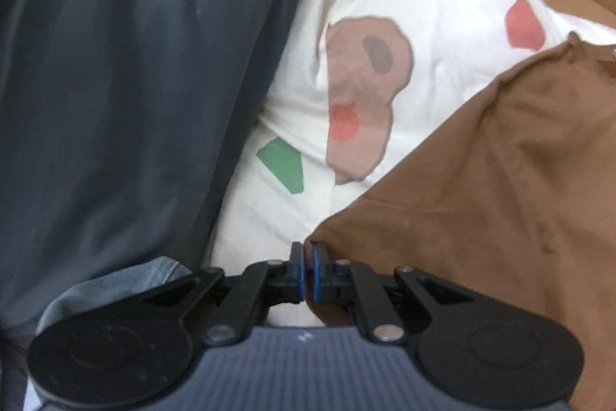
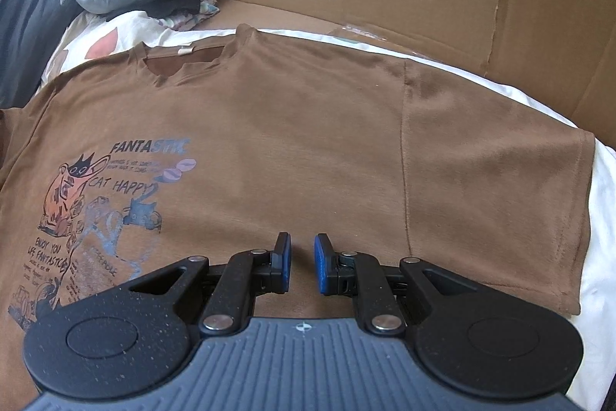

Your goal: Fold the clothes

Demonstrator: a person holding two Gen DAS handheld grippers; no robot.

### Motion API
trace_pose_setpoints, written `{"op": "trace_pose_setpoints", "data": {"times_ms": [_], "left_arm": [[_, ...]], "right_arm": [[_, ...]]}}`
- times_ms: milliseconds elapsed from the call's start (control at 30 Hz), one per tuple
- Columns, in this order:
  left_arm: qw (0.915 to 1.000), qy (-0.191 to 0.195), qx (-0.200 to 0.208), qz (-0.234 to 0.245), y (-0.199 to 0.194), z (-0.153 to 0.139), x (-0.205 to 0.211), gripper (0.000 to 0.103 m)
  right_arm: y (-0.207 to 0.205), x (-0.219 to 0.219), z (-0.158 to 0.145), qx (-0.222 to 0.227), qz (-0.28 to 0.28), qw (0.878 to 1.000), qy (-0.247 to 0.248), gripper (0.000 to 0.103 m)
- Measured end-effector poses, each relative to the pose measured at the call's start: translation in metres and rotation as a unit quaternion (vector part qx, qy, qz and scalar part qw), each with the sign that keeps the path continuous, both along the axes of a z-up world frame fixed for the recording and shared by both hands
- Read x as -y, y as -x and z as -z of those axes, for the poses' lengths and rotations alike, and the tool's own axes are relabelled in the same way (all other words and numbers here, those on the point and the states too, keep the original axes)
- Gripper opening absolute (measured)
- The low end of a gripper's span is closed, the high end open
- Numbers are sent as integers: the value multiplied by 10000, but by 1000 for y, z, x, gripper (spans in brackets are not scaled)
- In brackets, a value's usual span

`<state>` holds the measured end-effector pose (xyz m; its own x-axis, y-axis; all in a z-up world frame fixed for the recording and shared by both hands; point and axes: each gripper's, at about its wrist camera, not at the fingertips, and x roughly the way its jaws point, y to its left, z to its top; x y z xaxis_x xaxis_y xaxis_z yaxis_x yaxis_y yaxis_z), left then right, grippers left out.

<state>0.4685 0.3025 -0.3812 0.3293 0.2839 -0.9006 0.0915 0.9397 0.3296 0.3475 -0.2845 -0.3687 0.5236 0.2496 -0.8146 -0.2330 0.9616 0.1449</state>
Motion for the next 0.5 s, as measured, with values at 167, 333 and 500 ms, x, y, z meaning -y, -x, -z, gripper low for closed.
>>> {"op": "trace_pose_setpoints", "data": {"times_ms": [167,333,500], "left_arm": [[9995,-225,-222,21,-9,17,-8,5],[9987,-390,-326,92,-18,27,-14,5],[9959,-713,-562,5,-22,39,-23,1]], "right_arm": [[-2,-5,-1,10,-61,10000,0,13],[-2,-9,1,-14,-115,9999,5,13],[-3,-11,3,-36,-130,9999,-8,13]]}}
